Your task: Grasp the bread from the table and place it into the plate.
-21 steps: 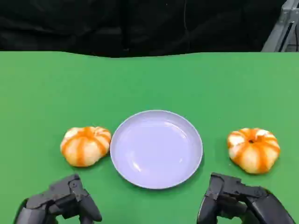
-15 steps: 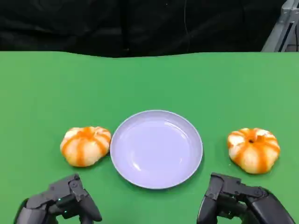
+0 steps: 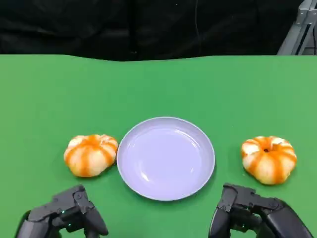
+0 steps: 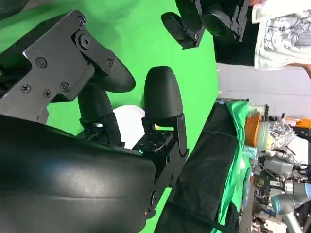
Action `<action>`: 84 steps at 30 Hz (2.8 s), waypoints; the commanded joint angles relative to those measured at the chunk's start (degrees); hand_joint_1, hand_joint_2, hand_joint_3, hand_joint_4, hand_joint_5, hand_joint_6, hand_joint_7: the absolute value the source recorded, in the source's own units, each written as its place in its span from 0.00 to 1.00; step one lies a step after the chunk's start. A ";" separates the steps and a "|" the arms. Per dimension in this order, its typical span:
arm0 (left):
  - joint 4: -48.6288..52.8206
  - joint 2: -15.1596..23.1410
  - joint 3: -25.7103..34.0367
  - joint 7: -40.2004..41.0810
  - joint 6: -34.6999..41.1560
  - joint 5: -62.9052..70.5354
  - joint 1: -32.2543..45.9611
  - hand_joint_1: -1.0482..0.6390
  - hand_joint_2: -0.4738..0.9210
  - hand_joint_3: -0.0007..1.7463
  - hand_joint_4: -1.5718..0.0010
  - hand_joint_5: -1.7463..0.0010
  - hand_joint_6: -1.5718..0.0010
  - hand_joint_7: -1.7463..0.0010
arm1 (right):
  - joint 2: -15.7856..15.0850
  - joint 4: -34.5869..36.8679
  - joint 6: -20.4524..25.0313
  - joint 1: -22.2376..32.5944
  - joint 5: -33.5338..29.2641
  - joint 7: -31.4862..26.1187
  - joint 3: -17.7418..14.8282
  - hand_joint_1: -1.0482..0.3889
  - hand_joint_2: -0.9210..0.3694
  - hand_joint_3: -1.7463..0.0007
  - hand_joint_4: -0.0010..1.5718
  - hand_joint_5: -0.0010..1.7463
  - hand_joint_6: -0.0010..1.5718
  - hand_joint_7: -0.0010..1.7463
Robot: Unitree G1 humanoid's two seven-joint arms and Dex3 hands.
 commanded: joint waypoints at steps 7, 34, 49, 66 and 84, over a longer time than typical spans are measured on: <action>-2.89 0.81 1.28 2.11 6.10 3.47 -1.18 0.58 0.67 0.69 0.56 0.36 0.53 0.53 | 0.09 -0.75 1.07 -0.05 -0.30 -0.43 0.30 0.72 0.45 0.22 0.43 0.96 0.44 0.85; 12.27 17.36 -10.96 -3.11 39.11 51.41 -40.26 0.31 1.00 0.06 1.00 0.61 0.81 0.95 | 0.37 -0.23 -0.36 -0.02 -0.99 -1.17 0.99 0.69 0.45 0.23 0.45 0.95 0.43 0.85; 38.74 14.86 -22.69 -10.42 44.75 53.06 -52.71 0.21 1.00 0.03 0.94 0.81 0.80 1.00 | 0.54 -0.37 -0.94 1.02 -0.08 -1.02 1.24 0.69 0.45 0.24 0.44 0.95 0.44 0.84; 51.51 13.92 -18.57 28.42 25.71 47.11 -48.78 0.53 0.80 0.46 0.41 0.02 0.54 0.06 | 0.32 -1.18 -0.52 1.96 -1.03 -1.46 1.73 0.69 0.45 0.23 0.44 0.95 0.44 0.84; 35.14 10.31 -24.43 34.46 17.86 52.63 -50.97 0.50 0.61 0.72 0.38 0.00 0.51 0.00 | 0.35 -0.51 -1.25 1.59 -1.23 -1.49 1.98 0.68 0.46 0.23 0.44 0.95 0.44 0.84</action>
